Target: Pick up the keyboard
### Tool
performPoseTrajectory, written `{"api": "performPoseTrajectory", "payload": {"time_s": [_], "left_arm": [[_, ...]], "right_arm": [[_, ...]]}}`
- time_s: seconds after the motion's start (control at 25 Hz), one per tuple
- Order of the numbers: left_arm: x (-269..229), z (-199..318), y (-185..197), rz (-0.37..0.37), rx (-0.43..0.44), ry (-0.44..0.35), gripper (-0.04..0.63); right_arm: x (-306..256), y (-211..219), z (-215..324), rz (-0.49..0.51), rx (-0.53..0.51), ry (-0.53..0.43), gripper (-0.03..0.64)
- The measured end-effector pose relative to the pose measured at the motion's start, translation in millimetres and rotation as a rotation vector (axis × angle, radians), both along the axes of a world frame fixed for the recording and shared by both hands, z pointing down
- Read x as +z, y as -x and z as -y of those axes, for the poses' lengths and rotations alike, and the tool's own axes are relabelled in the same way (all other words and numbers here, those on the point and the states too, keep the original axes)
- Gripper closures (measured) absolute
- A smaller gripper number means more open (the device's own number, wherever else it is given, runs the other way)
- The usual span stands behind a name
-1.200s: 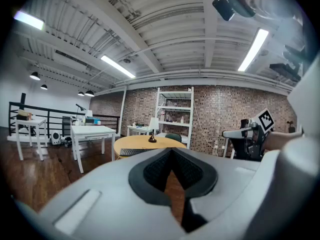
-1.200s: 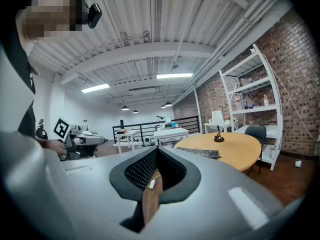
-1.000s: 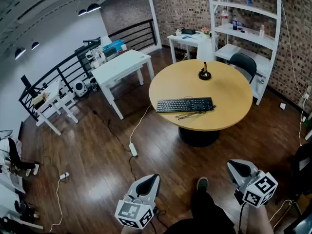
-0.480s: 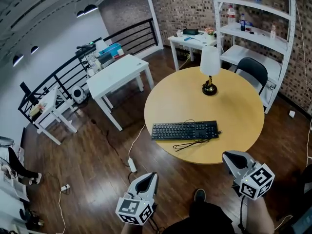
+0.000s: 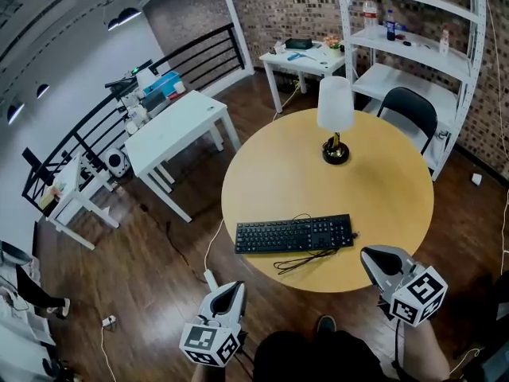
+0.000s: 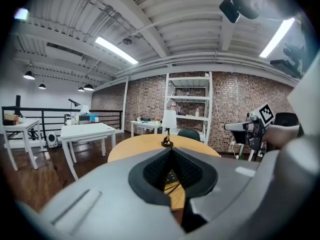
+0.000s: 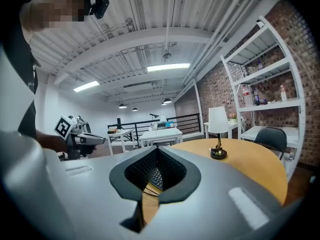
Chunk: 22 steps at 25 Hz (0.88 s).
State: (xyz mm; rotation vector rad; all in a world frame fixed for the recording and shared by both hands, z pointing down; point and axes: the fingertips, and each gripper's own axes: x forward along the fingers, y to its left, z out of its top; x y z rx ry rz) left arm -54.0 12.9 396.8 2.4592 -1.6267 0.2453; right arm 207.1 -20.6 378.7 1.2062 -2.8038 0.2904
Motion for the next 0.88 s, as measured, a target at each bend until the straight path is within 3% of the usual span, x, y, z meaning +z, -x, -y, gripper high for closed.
{"api": "performPoseTrajectory", "payload": {"time_s": [0.36, 0.56, 0.68, 0.88], "left_arm": [[12, 61, 33, -0.030, 0.082, 0.042, 0.495], [50, 106, 94, -0.057, 0.070, 0.151, 0.495], [66, 130, 122, -0.084, 0.077, 0.196, 0.494], [100, 158, 143, -0.059, 0.189, 0.255, 0.495]], "right_arm": [[5, 23, 40, -0.008, 0.115, 0.021, 0.615], [6, 43, 66, 0.055, 0.247, 0.041, 0.615], [13, 48, 81, 0.040, 0.304, 0.071, 0.615], [13, 55, 104, 0.219, 0.431, 0.117, 0.615]]}}
